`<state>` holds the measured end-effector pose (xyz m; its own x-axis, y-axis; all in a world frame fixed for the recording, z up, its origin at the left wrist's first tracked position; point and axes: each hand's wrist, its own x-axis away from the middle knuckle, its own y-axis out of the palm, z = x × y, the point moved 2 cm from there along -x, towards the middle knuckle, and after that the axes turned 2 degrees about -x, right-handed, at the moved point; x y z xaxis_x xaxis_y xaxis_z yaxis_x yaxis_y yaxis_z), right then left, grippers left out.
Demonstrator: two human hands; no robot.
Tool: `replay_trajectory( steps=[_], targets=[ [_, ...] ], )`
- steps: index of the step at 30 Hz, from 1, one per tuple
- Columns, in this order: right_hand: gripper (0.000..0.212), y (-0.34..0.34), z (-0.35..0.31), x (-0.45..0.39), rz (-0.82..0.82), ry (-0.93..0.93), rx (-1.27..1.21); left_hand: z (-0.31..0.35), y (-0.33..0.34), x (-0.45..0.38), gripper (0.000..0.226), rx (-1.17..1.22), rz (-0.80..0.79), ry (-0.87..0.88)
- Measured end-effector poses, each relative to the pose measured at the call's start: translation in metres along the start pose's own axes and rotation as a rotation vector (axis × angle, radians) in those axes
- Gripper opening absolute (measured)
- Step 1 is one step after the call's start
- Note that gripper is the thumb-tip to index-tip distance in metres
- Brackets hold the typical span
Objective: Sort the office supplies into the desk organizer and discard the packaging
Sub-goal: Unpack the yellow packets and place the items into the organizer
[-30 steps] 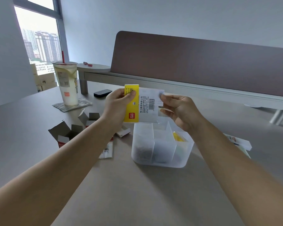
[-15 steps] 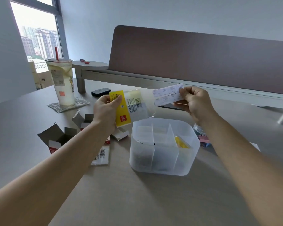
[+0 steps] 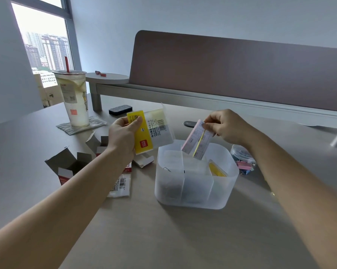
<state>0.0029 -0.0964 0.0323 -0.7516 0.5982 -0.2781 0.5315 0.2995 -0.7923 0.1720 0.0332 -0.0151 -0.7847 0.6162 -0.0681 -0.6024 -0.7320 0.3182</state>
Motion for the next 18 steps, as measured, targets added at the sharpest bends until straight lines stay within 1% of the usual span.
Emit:
replay_trajectory(
  steps=[2, 6, 9, 12, 15, 18],
  targets=[
    [0.012, -0.001, -0.001, -0.001, 0.017, -0.009, 0.050, 0.000, 0.001, 0.000, 0.016, -0.007, -0.001, -0.002],
    [0.016, -0.002, -0.001, -0.006, 0.024, 0.004, 0.154, 0.000, 0.001, -0.001, 0.017, -0.006, -0.012, -0.010],
    [0.015, -0.001, -0.001, -0.008, -0.008, 0.004, 0.191, 0.000, 0.000, -0.002, 0.018, -0.007, -0.017, -0.014],
    [0.007, 0.004, -0.003, -0.008, -0.090, 0.008, 0.119, -0.001, 0.001, -0.003, 0.018, -0.014, -0.025, -0.019],
    [0.006, 0.015, -0.002, -0.010, -0.177, 0.039, -0.008, -0.003, 0.001, -0.004, 0.013, -0.019, -0.042, -0.023],
    [0.006, 0.023, 0.000, -0.011, -0.218, 0.049, -0.067, -0.005, 0.002, -0.007, 0.011, -0.021, -0.057, -0.027]
  ],
)
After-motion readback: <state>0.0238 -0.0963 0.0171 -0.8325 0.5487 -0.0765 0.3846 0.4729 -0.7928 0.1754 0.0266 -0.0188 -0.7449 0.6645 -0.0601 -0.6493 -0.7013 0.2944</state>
